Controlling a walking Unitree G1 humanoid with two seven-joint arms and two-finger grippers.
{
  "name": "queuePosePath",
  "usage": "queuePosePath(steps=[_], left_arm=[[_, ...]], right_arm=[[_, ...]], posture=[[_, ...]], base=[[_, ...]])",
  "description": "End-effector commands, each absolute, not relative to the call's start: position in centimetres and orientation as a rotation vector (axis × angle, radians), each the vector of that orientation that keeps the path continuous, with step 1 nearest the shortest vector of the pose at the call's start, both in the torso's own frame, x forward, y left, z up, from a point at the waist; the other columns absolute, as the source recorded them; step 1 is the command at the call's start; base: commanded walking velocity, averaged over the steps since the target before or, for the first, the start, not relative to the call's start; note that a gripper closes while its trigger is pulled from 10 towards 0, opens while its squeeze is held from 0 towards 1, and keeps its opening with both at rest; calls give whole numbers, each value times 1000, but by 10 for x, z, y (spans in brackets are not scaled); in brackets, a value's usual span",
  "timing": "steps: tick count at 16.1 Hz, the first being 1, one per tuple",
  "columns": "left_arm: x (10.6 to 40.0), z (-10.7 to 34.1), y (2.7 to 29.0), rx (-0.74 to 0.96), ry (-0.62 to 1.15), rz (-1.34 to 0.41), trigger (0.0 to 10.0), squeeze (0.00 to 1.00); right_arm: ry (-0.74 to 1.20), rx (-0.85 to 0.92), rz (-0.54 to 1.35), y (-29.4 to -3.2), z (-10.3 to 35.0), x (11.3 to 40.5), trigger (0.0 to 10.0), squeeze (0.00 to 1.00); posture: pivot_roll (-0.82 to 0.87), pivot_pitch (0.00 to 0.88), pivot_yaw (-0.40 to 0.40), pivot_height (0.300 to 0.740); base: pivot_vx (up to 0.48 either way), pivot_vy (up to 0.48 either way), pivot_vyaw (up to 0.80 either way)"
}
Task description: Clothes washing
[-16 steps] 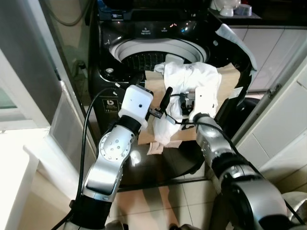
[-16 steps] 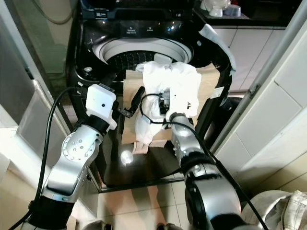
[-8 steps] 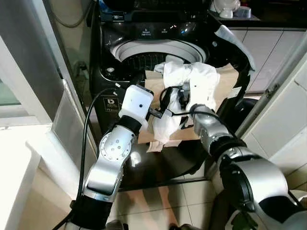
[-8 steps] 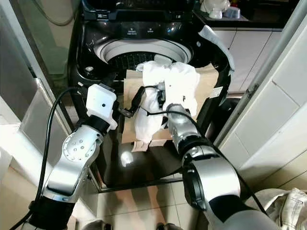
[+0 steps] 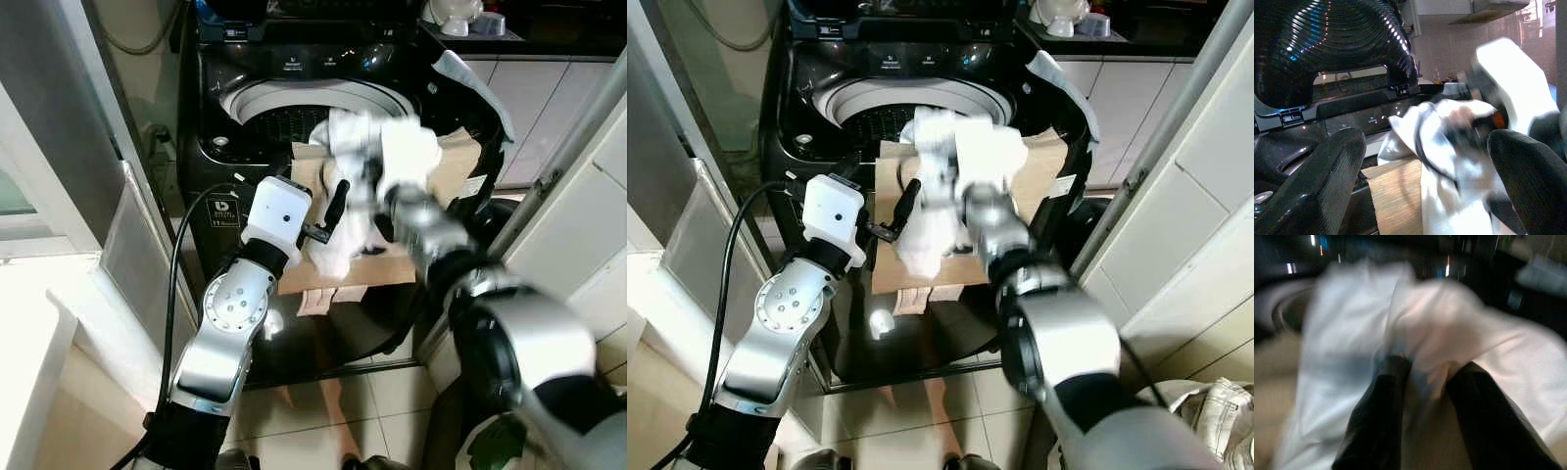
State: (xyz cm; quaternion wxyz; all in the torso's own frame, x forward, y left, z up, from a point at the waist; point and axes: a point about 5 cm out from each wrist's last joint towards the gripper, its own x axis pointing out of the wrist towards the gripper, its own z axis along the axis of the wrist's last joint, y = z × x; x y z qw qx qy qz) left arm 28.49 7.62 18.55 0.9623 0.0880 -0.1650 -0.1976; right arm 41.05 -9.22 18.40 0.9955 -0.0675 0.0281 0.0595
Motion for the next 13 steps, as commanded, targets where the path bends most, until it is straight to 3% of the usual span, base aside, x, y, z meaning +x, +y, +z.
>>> queuePosePath(steps=[1, 7, 10, 11, 13], left_arm=[[281, 189, 73, 175, -349, -407, 10000, 0], [262, 181, 79, 172, -310, -354, 10000, 0], [254, 177, 84, 176, -288, -312, 10000, 0], [257, 177, 88, 199, -274, -283, 10000, 0], [263, 174, 92, 221, -249, -256, 10000, 0]], right_arm=[[-27, -149, 127, -89, 209, 416, 0, 0], [-237, -253, 90, -85, 305, 427, 0, 0], [-240, -276, 44, -89, 316, 427, 0, 0], [-230, -273, 47, -89, 309, 427, 10000, 0], [-262, -247, 64, -89, 294, 425, 10000, 0]], posture=[[100, 0, -83, 740], [189, 55, -156, 740], [211, 82, -176, 740], [208, 79, -174, 740], [182, 59, -159, 740]], base=[[0, 0, 0], [0, 0, 0], [0, 0, 0], [0, 0, 0], [0, 0, 0]])
